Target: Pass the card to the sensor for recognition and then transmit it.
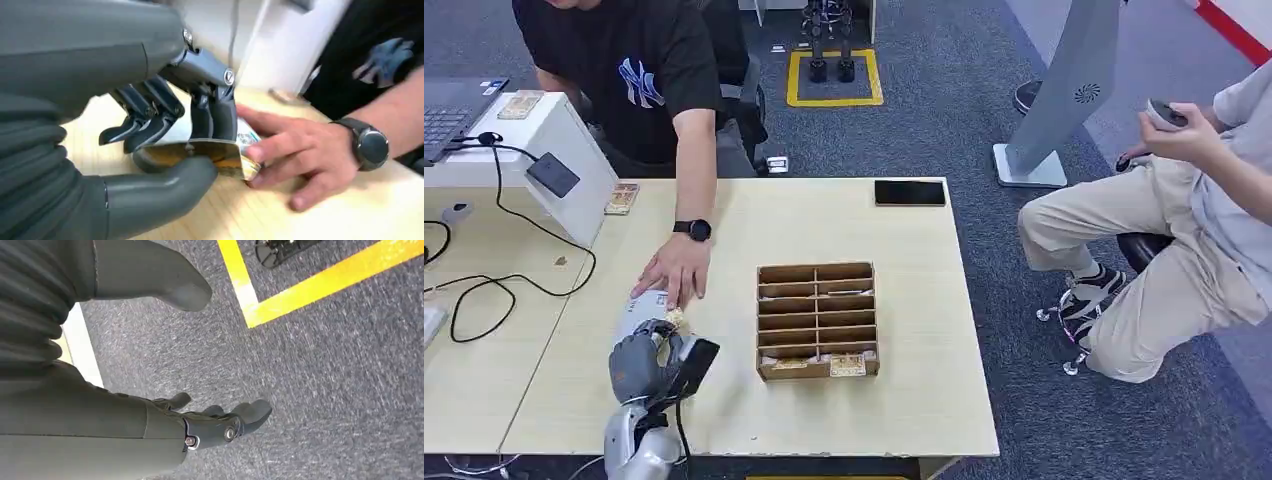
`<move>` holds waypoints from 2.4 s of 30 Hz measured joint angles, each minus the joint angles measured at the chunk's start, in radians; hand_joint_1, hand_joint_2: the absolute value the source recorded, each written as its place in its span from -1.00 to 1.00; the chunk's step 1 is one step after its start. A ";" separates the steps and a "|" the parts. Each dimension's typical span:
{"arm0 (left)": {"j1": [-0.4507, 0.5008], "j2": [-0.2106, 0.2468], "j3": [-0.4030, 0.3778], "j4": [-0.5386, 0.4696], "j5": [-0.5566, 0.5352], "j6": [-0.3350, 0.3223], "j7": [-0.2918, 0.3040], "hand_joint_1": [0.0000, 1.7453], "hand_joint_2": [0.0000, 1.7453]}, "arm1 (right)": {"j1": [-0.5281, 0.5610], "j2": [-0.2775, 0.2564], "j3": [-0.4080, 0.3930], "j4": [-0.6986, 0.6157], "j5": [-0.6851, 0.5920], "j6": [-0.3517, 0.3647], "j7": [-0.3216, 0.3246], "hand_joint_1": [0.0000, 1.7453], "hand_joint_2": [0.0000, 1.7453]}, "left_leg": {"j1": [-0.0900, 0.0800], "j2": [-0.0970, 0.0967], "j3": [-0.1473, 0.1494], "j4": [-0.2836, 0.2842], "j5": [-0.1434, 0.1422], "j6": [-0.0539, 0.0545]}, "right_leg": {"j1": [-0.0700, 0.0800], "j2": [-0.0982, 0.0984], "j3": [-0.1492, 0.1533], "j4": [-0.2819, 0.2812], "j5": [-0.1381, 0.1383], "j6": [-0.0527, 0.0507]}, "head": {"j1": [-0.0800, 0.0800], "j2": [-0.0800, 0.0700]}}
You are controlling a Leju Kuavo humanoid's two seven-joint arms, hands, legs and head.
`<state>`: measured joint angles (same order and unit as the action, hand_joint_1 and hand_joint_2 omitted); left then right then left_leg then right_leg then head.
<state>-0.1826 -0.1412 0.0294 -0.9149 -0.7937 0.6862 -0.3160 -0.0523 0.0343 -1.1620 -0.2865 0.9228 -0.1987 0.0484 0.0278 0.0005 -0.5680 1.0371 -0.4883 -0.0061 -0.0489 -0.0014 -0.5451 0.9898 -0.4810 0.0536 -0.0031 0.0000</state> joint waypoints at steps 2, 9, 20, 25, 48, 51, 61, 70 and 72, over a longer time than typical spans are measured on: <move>-0.002 -0.018 -0.020 -0.071 0.249 -0.054 -0.017 1.00 1.00 | 0.000 0.002 -0.002 -0.001 0.012 -0.010 -0.005 -1.00 1.00 | 0.000 0.000 -0.003 0.000 0.001 0.000 | 0.000 0.000 -0.002 0.000 0.001 0.000 | 0.000 0.000; -0.060 -0.018 -0.127 -0.267 0.807 -0.174 -0.036 1.00 1.00 | -0.003 0.010 -0.003 -0.002 0.054 -0.032 -0.018 -1.00 1.00 | 0.000 0.000 -0.008 0.001 0.002 0.001 | 0.001 0.001 -0.008 0.000 0.002 -0.001 | -0.002 0.000; -0.246 0.010 -0.217 -0.305 1.088 -0.159 0.024 1.00 1.00 | -0.013 0.010 0.000 0.007 0.095 -0.055 -0.025 -1.00 1.00 | 0.000 0.001 -0.012 0.001 0.001 0.001 | 0.000 0.002 -0.012 0.000 0.002 -0.001 | -0.002 0.000; -0.314 0.018 -0.224 -0.246 1.157 -0.141 0.033 1.00 1.00 | -0.017 0.010 0.008 0.011 0.124 -0.066 -0.019 -1.00 1.00 | 0.000 0.002 -0.013 0.001 0.001 0.001 | 0.000 0.003 -0.013 0.000 0.002 -0.001 | -0.002 0.000; -0.440 0.032 -0.236 -0.002 1.178 -0.078 -0.005 1.00 1.00 | -0.036 0.010 0.055 0.022 0.143 -0.072 -0.008 -1.00 1.00 | 0.000 0.003 -0.014 0.001 0.001 0.000 | 0.000 0.004 -0.014 0.000 0.002 -0.001 | -0.002 0.000; -0.444 0.032 -0.236 0.008 1.178 -0.070 -0.009 1.00 1.00 | -0.036 0.010 0.055 0.023 0.143 -0.072 -0.008 -1.00 1.00 | 0.000 0.003 -0.014 0.001 0.001 0.000 | 0.000 0.004 -0.014 0.000 0.002 -0.001 | -0.002 0.000; -0.466 0.041 -0.237 0.078 1.138 -0.024 -0.059 -1.00 -1.00 | -0.040 0.010 0.056 0.023 0.139 -0.081 0.000 -1.00 1.00 | 0.000 0.003 -0.014 0.001 0.001 0.000 | 0.001 0.004 -0.014 0.000 0.002 -0.001 | -0.002 0.000; -0.376 0.067 -0.250 -0.095 1.071 -0.110 -0.047 -1.00 -1.00 | -0.030 0.008 0.055 0.023 0.122 -0.081 -0.015 -1.00 1.00 | 0.000 0.003 -0.015 0.001 0.001 0.000 | 0.000 0.004 -0.014 0.000 0.002 -0.001 | -0.002 0.000; -0.334 0.076 -0.264 -0.163 1.055 -0.138 -0.038 -1.00 -1.00 | -0.026 0.007 0.055 0.023 0.121 -0.080 -0.021 -1.00 1.00 | 0.000 0.003 -0.015 0.001 0.001 0.000 | 0.000 0.004 -0.015 0.000 0.002 -0.001 | -0.001 0.000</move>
<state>-0.5170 -0.0648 -0.2346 -1.0774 0.2613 0.5485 -0.3536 -0.0787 0.0412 -1.1067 -0.2640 1.0441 -0.2785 0.0278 0.0282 0.0032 -0.5829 1.0377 -0.4875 -0.0057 -0.0484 0.0021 -0.5599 0.9897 -0.4793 0.0522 -0.0046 0.0000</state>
